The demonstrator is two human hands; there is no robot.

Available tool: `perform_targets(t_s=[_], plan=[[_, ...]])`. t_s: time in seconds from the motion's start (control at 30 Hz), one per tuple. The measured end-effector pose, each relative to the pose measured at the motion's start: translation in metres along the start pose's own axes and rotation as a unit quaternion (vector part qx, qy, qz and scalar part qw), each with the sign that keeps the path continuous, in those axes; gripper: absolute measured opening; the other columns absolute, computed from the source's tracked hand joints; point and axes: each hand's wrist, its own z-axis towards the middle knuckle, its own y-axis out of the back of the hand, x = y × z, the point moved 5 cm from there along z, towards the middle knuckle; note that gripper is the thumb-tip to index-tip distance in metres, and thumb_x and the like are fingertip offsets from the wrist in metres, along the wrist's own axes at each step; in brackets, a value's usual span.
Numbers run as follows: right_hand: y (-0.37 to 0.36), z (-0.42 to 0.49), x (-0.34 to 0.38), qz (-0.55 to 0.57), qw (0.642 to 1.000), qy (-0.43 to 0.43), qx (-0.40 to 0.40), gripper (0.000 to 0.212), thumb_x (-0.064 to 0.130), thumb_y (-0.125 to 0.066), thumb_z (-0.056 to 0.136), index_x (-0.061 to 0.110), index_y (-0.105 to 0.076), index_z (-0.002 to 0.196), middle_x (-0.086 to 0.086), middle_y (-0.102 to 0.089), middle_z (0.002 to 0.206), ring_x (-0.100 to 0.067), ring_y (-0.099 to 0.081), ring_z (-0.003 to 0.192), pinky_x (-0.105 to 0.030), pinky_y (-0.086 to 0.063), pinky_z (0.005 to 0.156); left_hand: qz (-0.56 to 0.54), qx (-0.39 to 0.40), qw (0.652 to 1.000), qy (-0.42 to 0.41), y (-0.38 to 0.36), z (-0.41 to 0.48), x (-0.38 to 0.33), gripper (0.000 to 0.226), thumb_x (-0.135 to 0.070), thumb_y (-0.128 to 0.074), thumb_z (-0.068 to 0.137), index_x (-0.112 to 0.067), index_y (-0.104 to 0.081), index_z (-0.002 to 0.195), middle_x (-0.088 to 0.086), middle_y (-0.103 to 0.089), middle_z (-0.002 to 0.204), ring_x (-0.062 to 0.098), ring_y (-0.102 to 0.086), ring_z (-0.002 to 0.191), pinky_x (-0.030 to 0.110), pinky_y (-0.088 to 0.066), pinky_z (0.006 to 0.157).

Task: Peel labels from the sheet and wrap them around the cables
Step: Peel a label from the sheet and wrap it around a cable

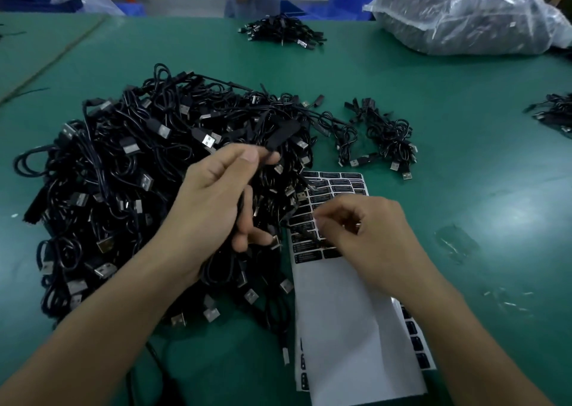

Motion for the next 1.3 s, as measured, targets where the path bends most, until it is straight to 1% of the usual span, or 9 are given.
perform_targets(t_s=[0.13,0.27,0.4,0.63,0.8,1.0,1.1,1.2,1.3], plan=[[0.021,0.002,-0.018,-0.024,0.994,-0.067,-0.083,0.029,0.004,-0.063,0.088,0.032,-0.071,0.083,0.021,-0.062,0.058,0.01,-0.056,0.06,-0.002,-0.039,0.054,0.006,0.028,0.999,0.014,-0.001,0.001,0.003,0.03,-0.019,-0.047,0.106,-0.016,-0.073,0.091,0.002,-0.063,0.059,0.012,-0.055,0.041,0.028,-0.055,0.046],[0.037,0.002,-0.031,-0.024,0.985,-0.126,-0.118,0.029,0.011,-0.059,0.087,0.035,-0.069,0.075,0.031,-0.065,0.068,0.012,-0.059,0.064,-0.003,-0.041,0.053,0.001,0.051,0.998,0.047,-0.006,-0.001,0.011,0.03,-0.02,-0.042,0.107,-0.015,-0.069,0.094,-0.003,-0.045,0.053,0.008,-0.04,0.038,0.022,-0.041,0.038],[0.038,0.001,-0.041,0.071,0.975,-0.183,-0.103,0.019,0.018,-0.062,0.088,0.032,-0.073,0.081,0.02,-0.071,0.075,-0.009,-0.07,0.07,-0.043,-0.062,0.074,0.066,0.081,0.994,0.013,-0.014,-0.006,0.009,0.034,-0.048,-0.043,0.101,-0.031,-0.072,0.096,-0.008,-0.033,0.048,0.008,-0.03,0.036,0.022,-0.036,0.037],[0.04,-0.004,-0.035,0.316,0.907,-0.272,-0.063,0.008,0.025,-0.069,0.093,0.026,-0.076,0.09,0.002,-0.072,0.103,-0.026,-0.072,0.098,-0.04,-0.063,0.07,0.224,0.1,0.966,-0.083,-0.037,-0.021,0.019,0.028,-0.042,-0.043,0.095,-0.027,-0.062,0.082,-0.009,-0.047,0.051,0.005,-0.037,0.041,0.021,-0.035,0.038],[0.044,-0.008,-0.032,0.371,0.877,-0.302,-0.051,0.03,0.035,-0.067,0.091,0.021,-0.068,0.118,-0.005,-0.065,0.121,-0.028,-0.07,0.103,-0.049,-0.062,0.077,0.268,0.1,0.957,-0.051,-0.047,-0.027,0.032,0.035,-0.046,-0.033,0.099,-0.024,-0.054,0.081,-0.017,-0.066,0.068,0.005,-0.054,0.049,0.043,-0.053,0.054],[0.042,-0.009,-0.033,0.435,0.836,-0.334,-0.025,0.054,0.042,-0.075,0.066,0.022,-0.068,0.116,-0.013,-0.061,0.125,-0.036,-0.068,0.106,-0.053,-0.061,0.066,0.326,0.078,0.941,-0.04,-0.045,-0.023,0.035,0.04,-0.055,-0.074,0.073,-0.035,-0.039,0.078,-0.025,-0.067,0.09,0.005,-0.061,0.059,0.041,-0.057,0.062],[0.037,-0.009,-0.034,0.482,0.806,-0.344,0.004,0.064,0.039,-0.075,0.063,0.017,-0.063,0.121,-0.017,-0.067,0.116,-0.03,-0.075,0.082,-0.037,-0.058,0.055,0.337,0.074,0.938,-0.031,-0.042,-0.021,0.037,0.047,-0.057,-0.078,0.061,-0.039,-0.04,0.081,-0.029,-0.066,0.096,0.0,-0.061,0.063,0.039,-0.057,0.063],[0.031,-0.007,-0.031,0.439,0.834,-0.325,0.084,0.05,0.04,-0.075,0.068,0.014,-0.068,0.109,-0.01,-0.071,0.086,-0.015,-0.06,0.053,-0.021,-0.047,0.041,0.336,0.075,0.938,-0.035,-0.042,-0.022,0.037,0.047,-0.063,-0.075,0.057,-0.047,-0.036,0.079,-0.03,-0.065,0.098,0.001,-0.059,0.057,0.037,-0.056,0.058],[0.024,-0.008,-0.032,0.29,0.899,-0.284,0.168,0.031,0.033,-0.085,0.069,0.013,-0.073,0.09,-0.016,-0.068,0.078,-0.018,-0.06,0.059,-0.026,-0.052,0.052,0.339,0.07,0.937,-0.041,-0.042,-0.022,0.037,0.049,-0.065,-0.074,0.055,-0.046,-0.036,0.079,-0.03,-0.064,0.097,0.003,-0.06,0.057,0.039,-0.057,0.058]])
